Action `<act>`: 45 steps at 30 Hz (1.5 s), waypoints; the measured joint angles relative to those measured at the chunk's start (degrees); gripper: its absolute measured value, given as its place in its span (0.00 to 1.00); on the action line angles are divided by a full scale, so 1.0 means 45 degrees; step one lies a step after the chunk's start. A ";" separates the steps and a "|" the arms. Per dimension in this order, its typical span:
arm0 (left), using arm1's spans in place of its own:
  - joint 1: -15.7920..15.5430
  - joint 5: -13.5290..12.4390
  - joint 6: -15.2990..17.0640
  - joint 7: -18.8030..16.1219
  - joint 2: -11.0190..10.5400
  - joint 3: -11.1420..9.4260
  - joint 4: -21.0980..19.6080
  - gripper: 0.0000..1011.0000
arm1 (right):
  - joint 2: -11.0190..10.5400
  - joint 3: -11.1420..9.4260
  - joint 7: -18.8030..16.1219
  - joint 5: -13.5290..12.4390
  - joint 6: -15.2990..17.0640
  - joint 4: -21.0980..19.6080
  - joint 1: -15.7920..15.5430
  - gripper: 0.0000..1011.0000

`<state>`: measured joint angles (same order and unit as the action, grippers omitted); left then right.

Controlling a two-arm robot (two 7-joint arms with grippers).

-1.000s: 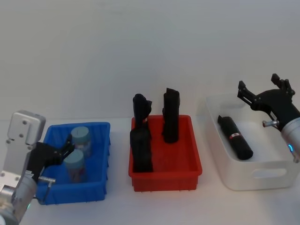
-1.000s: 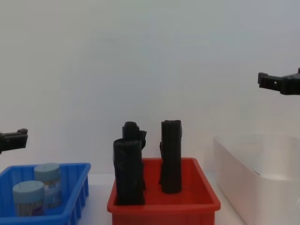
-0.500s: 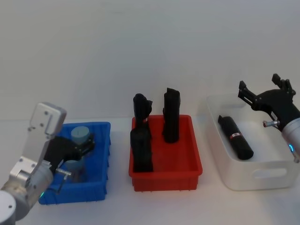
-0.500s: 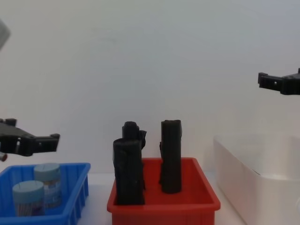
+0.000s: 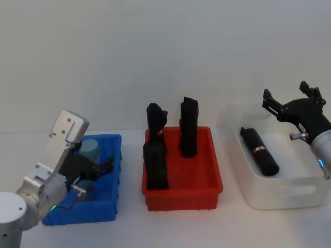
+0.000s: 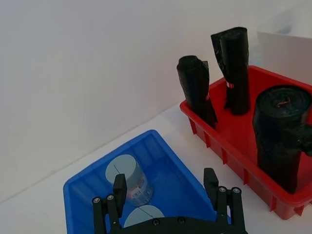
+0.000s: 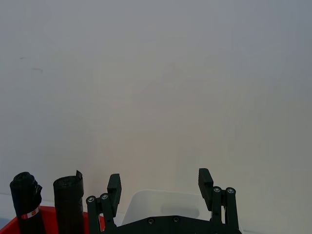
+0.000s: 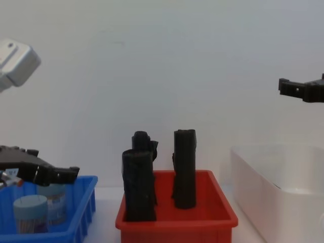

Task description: Pick the cotton swabs from the blue box and place them into the white box.

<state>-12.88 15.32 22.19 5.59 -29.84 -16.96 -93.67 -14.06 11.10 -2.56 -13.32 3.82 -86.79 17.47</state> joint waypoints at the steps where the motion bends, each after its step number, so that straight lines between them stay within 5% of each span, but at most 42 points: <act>1: -0.0070 -0.0045 0.0081 0.0079 0.0045 -0.0004 0.0123 0.99 | 0.0000 0.0001 0.0000 0.0000 -0.0001 0.0000 0.0000 0.99; 22: -0.0213 -0.0157 0.0547 0.0020 0.0210 0.0111 0.0932 0.99 | 0.0000 0.0000 0.0001 0.0000 0.0000 0.0000 0.0000 0.99; 45: 0.0162 0.1170 -0.0163 -0.0926 0.0483 0.0346 0.1595 0.99 | 0.0000 0.0001 0.0000 0.0000 -0.0001 0.0000 0.0000 0.99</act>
<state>-12.15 20.58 21.46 1.42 -27.67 -15.41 -86.49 -14.06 11.11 -2.56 -13.32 3.82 -86.79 17.47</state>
